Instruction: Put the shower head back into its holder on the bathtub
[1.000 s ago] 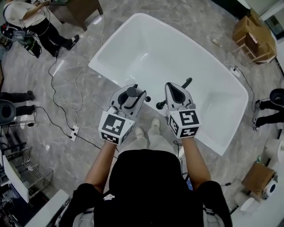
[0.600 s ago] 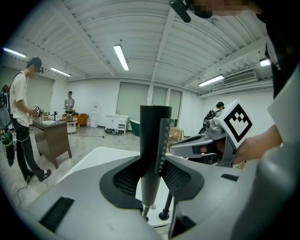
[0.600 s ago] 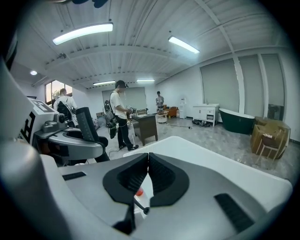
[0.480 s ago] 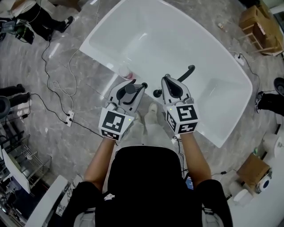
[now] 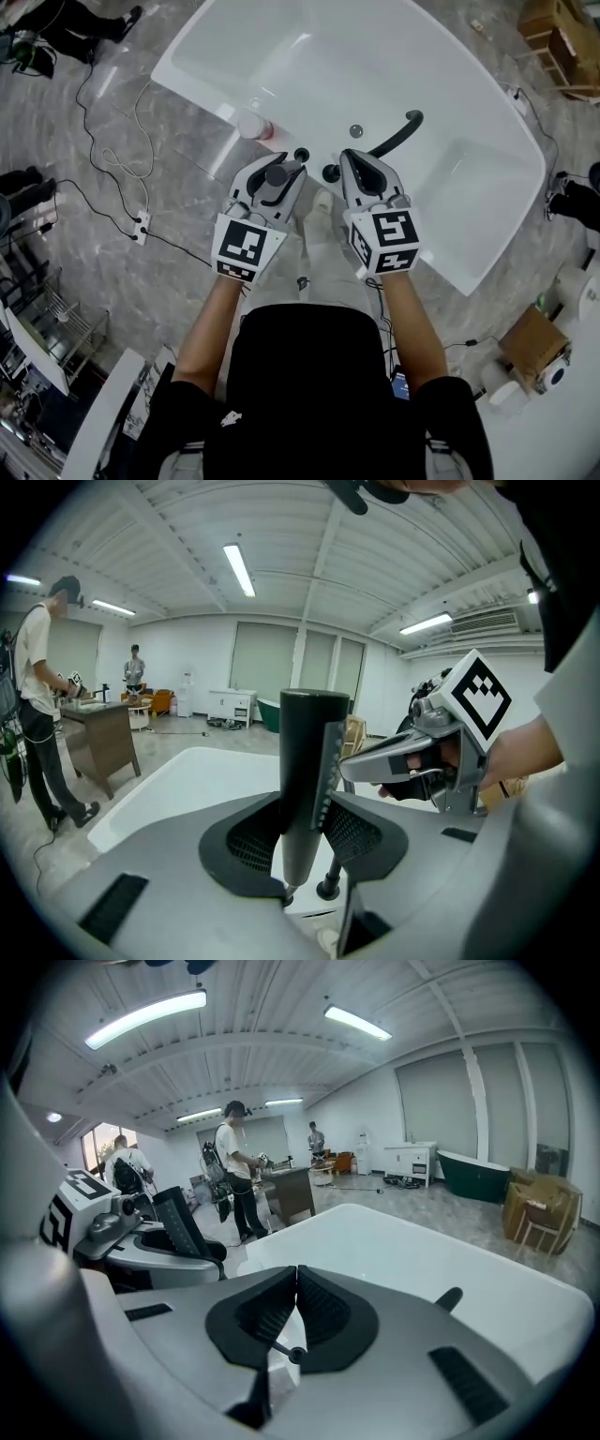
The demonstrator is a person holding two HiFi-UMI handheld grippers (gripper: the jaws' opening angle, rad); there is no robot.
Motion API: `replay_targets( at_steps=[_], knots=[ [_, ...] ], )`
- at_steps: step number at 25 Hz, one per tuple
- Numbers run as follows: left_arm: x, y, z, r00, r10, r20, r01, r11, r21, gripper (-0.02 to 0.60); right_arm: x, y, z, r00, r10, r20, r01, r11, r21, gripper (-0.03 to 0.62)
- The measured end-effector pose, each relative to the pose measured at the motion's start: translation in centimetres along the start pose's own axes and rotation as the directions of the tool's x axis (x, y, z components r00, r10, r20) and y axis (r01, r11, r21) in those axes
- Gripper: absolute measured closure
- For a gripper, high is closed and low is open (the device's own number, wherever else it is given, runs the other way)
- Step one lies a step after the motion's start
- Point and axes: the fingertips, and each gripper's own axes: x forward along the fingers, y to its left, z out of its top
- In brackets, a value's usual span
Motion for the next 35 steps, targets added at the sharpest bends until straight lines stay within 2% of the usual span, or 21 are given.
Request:
replay_targets(
  at_steps=[18, 35],
  knots=[
    [4.6, 0.7, -7.4, 0.995, -0.015, -0.099, 0.012, 1.000, -0.028, 0.437, 3.3, 0.5, -8.3, 0.992, 0.039, -0.116, -0.035, 0.999, 0.033, 0.572],
    [8.0, 1.5, -12.7, 0.992, -0.017, -0.126, 0.014, 0.999, -0.029, 0.437, 5.5, 0.4, -14.0, 0.982, 0.058, -0.181, -0.049, 0.997, 0.056, 0.572]
  ],
)
